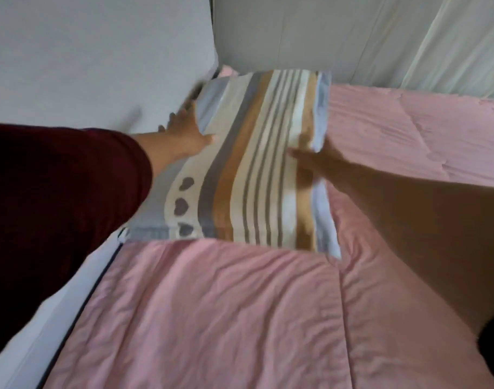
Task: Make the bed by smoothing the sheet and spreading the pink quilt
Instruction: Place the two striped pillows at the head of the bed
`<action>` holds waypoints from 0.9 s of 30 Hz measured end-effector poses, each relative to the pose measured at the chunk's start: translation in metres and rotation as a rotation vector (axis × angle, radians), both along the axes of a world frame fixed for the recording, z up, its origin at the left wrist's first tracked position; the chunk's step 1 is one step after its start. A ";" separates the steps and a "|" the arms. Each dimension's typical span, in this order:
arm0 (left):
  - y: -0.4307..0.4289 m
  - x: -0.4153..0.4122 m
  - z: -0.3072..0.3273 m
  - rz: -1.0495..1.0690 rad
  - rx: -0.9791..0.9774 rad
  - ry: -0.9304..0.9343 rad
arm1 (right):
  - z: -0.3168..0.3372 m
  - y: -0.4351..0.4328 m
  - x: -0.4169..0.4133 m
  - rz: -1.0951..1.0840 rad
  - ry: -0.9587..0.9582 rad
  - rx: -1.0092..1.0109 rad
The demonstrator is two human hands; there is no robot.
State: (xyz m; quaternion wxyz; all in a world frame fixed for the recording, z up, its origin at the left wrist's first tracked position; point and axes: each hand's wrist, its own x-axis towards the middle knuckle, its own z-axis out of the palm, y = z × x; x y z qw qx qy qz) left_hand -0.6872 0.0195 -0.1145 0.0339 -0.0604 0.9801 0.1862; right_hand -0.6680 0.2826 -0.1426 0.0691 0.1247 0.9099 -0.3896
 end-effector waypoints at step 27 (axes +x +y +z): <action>-0.001 0.060 -0.179 -0.050 -0.202 -0.203 | -0.142 -0.052 0.038 0.407 -0.261 0.820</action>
